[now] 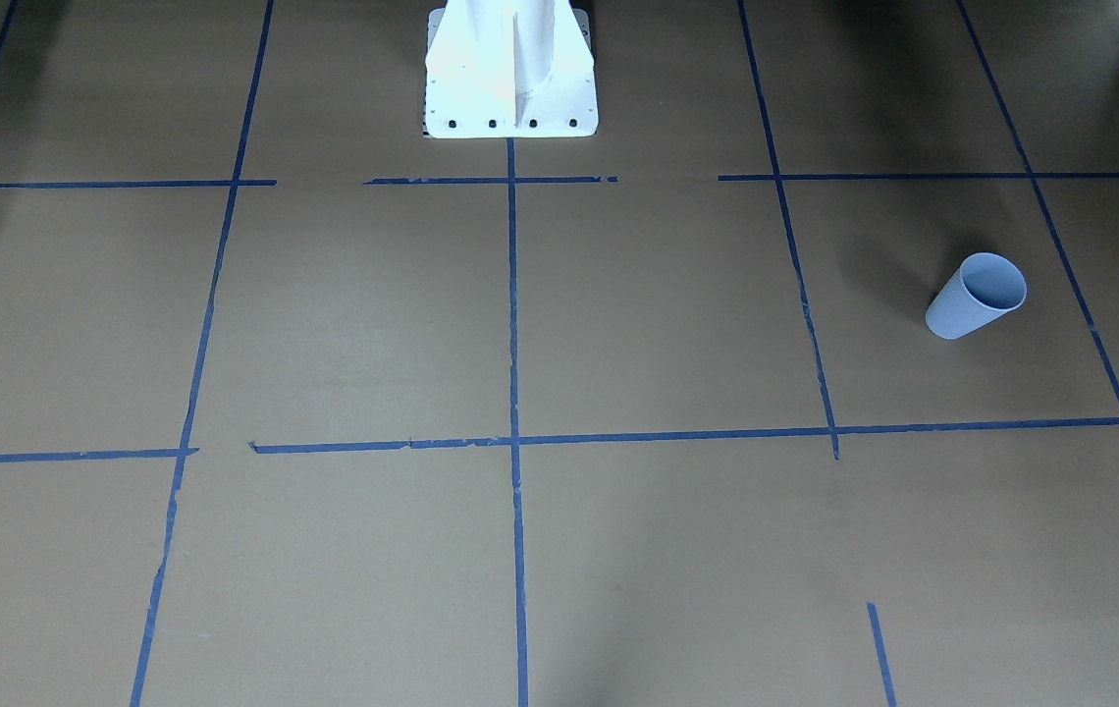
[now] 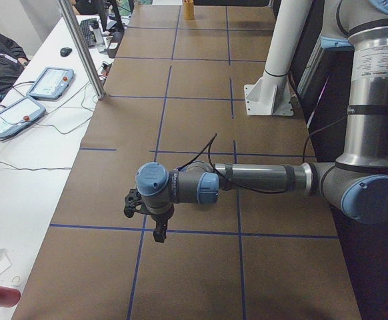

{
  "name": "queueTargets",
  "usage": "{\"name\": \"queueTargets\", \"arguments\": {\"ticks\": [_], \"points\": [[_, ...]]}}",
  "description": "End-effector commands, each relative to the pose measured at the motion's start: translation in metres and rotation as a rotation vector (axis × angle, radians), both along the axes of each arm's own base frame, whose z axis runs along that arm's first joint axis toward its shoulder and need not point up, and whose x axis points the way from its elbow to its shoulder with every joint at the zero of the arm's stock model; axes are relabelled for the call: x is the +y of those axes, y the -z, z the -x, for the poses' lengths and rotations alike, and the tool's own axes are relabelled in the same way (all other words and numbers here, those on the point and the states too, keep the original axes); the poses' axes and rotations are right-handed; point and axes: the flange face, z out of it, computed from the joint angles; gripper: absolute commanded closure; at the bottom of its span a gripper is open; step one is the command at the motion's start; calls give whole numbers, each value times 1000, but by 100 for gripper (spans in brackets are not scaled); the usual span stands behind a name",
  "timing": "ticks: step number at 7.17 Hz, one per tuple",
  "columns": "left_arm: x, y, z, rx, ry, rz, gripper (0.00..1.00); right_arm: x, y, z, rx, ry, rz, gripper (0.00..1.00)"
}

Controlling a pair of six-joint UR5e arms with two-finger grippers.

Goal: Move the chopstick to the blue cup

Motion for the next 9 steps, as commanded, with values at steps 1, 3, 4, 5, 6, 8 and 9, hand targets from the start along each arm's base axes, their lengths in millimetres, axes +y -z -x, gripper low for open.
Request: {"name": "queueTargets", "arguments": {"ticks": [1,3,4,5,6,8,9], "points": [[-7,52,-28,8,7,-44,0,0,2,0,-1,0,-6,0],[10,80,-96,32,41,19,0,-1,6,0,-3,0,-12,0],[17,76,-121,58,78,31,0,-1,6,0,-3,1,-15,0],[23,77,-148,77,84,43,0,-1,9,0,-3,1,-21,0],[28,82,-174,91,77,64,0,-1,9,0,-3,1,-21,0],[33,82,-194,92,46,69,0,-1,9,0,-1,1,-18,0],[33,78,-202,87,31,78,0,0,9,0,-1,1,-18,0]]}}
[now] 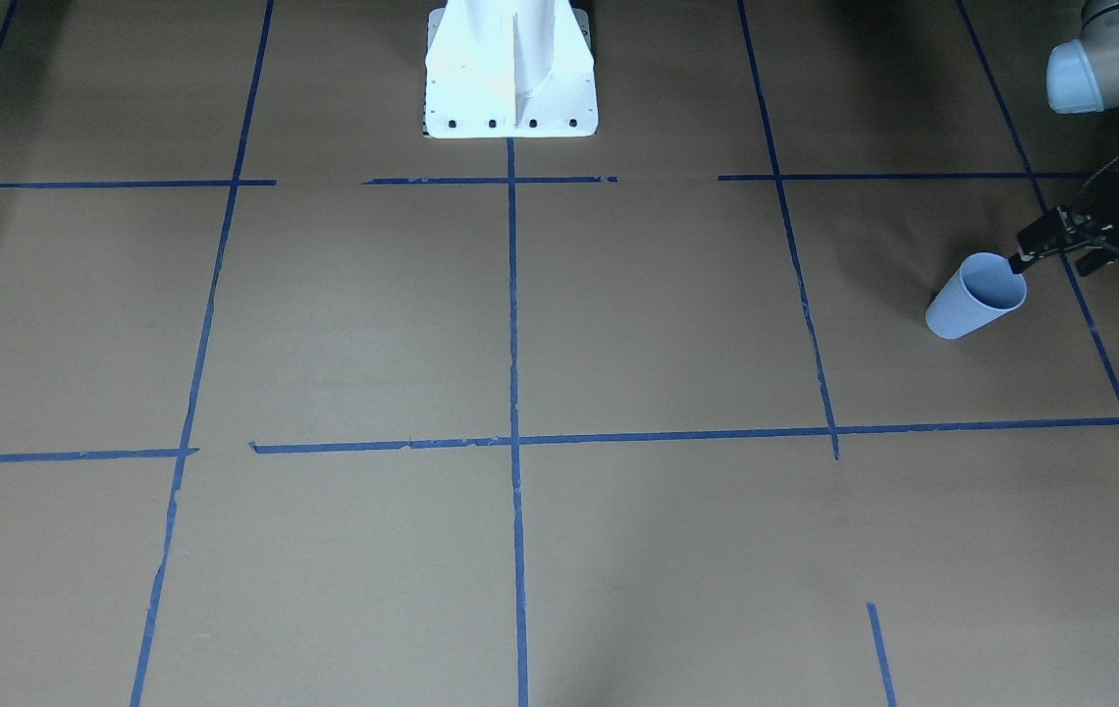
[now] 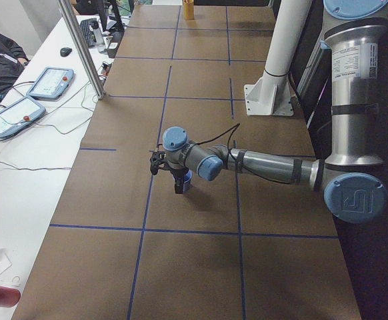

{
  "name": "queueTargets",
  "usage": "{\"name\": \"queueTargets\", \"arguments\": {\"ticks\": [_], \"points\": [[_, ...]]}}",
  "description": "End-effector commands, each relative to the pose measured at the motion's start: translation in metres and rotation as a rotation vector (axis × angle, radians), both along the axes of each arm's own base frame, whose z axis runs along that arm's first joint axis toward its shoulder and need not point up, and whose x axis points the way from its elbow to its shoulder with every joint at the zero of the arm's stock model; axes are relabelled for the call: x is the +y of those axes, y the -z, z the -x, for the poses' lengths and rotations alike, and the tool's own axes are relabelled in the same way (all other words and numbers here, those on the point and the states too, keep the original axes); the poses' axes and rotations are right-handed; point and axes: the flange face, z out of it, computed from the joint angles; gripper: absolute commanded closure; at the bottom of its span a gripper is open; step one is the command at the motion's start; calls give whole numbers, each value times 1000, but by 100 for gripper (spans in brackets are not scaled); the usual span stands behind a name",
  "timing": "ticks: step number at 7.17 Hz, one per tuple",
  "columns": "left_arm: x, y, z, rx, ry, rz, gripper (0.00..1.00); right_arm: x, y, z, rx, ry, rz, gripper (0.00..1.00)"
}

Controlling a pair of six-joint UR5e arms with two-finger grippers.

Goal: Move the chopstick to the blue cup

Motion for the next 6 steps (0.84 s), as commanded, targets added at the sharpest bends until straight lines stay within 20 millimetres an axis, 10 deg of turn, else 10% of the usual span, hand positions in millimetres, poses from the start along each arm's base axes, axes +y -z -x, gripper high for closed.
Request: {"name": "queueTargets", "arguments": {"ticks": [1,3,5,6], "points": [[2,-12,-23,-8,-39,22,0,0,-1,0,0,0,1,0],[-1,-15,-36,-9,-63,22,0,0,0,0,0,0,1,0],[-4,-12,-37,-9,-61,19,74,0,0,0,0,0,0,0],[-5,-11,-38,-8,-59,20,93,0,0,0,-1,0,1,0]]}}
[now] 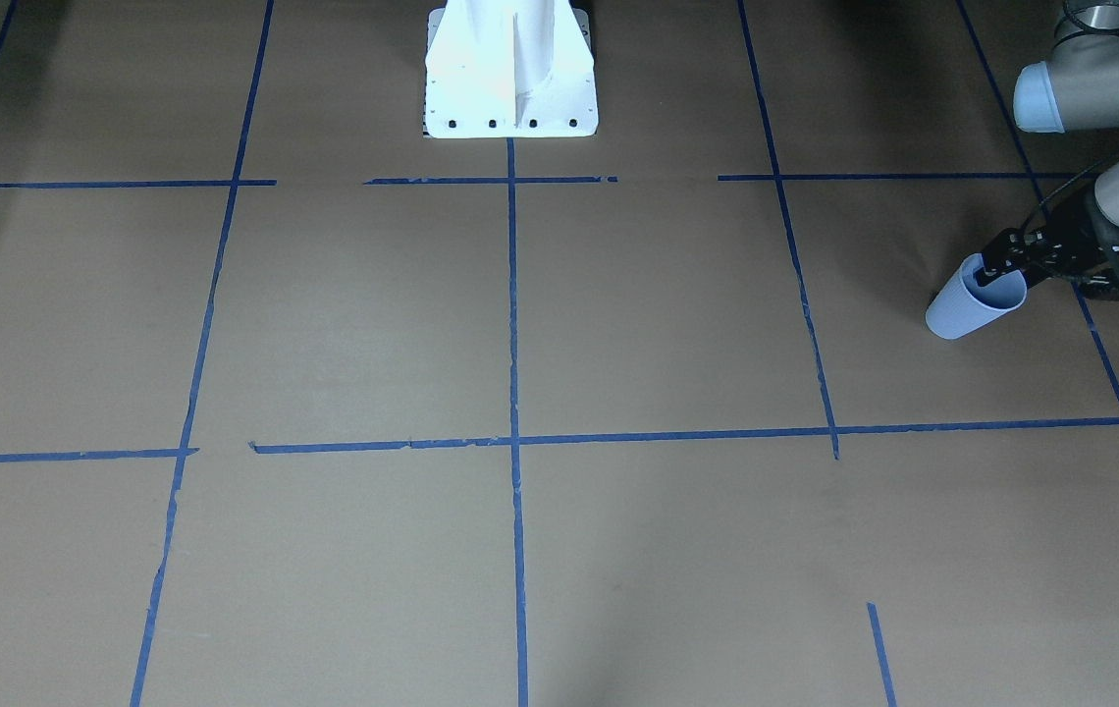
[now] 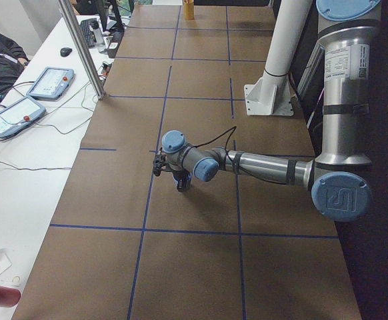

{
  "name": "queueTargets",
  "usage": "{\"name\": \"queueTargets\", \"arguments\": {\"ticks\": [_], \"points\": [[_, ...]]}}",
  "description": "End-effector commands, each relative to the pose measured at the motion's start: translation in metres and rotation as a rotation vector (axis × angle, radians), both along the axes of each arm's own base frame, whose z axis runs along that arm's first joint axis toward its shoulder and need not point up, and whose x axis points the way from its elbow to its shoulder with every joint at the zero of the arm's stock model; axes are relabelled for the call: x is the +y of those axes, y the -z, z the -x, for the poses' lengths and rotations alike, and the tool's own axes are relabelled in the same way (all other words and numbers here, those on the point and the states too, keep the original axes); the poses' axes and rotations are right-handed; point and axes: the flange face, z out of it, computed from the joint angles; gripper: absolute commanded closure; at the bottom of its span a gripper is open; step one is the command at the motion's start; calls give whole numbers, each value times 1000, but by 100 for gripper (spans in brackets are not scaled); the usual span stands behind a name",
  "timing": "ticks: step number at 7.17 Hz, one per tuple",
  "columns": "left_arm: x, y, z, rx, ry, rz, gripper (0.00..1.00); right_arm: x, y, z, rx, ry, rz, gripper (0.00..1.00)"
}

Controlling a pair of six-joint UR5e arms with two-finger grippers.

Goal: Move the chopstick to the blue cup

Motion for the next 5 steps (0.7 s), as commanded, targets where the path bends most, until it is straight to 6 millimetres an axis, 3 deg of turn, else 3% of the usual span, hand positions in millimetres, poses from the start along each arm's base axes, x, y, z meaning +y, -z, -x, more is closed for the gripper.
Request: {"name": "queueTargets", "arguments": {"ticks": [1,2,3,4,5], "points": [[-6,8,-4,5,5,-5,98,0,0,0,-1,0,1,0],[-7,17,-4,12,16,-2,100,0,1,0,-3,0,-3,0],[-8,49,1,27,29,-8,100,-1,10,0,-2,-5,-14,0],[-11,105,2,2,34,37,100,-2,18,0,-3,-6,-29,0],[-21,185,-3,-16,38,62,100,-3,26,0,-2,-7,-42,0]]}}
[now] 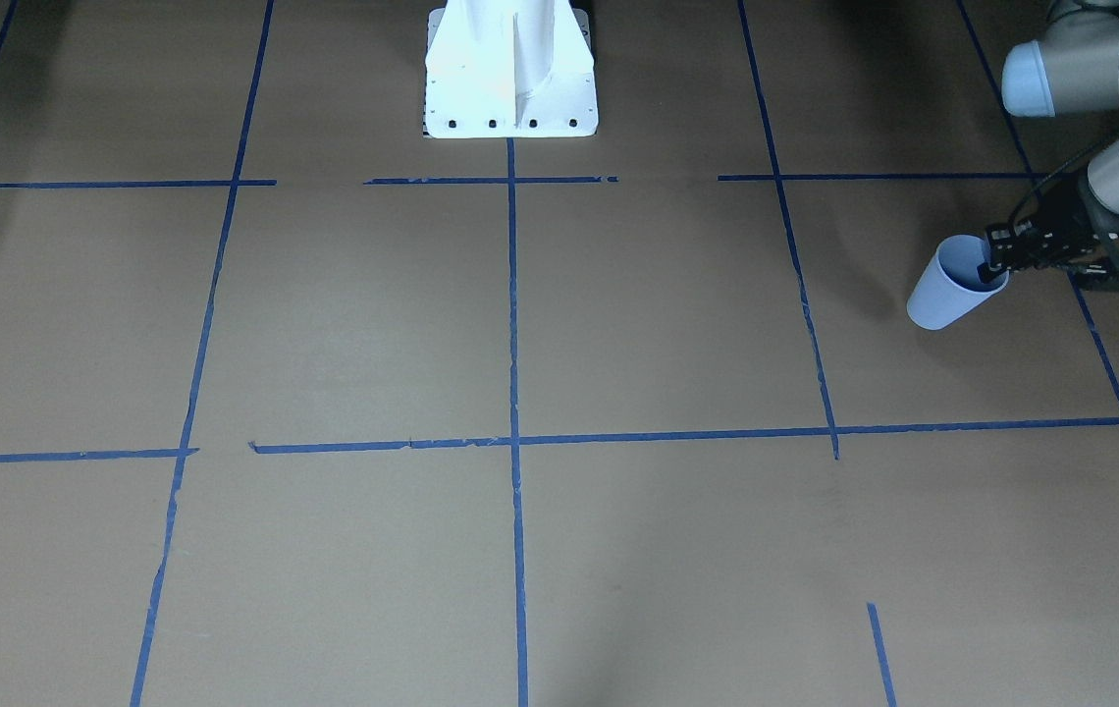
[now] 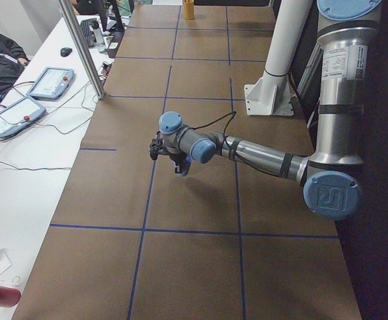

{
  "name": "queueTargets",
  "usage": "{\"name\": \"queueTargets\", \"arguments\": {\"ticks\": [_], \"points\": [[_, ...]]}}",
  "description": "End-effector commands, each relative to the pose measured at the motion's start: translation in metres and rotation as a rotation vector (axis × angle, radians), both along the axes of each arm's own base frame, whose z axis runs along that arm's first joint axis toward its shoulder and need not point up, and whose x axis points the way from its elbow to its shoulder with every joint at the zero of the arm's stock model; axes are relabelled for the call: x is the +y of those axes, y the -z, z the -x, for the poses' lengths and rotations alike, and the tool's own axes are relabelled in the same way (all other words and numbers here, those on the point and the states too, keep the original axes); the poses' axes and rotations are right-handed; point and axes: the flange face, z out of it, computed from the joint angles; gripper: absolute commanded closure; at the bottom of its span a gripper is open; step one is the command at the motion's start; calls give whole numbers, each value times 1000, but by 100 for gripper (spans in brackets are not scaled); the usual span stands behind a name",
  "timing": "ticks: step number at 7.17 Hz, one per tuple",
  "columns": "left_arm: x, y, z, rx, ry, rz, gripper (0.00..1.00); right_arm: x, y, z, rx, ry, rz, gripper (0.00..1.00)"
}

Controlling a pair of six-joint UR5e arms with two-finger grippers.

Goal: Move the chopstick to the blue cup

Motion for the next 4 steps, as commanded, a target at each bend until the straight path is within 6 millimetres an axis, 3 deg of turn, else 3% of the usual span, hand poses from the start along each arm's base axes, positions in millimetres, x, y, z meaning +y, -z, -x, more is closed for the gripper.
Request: {"name": "queueTargets", "arguments": {"ticks": [1,2,3,4], "points": [[-20,153,-14,-27,12,58,100,-1,9,0,6,-2,-16,0],[-22,215,-62,-10,23,112,100,-1,8,0,4,-4,-9,0],[2,267,-138,14,11,197,100,-2,10,0,3,-2,-9,0],[-3,311,-192,26,37,223,100,-3,10,0,3,-2,-6,0]]}}
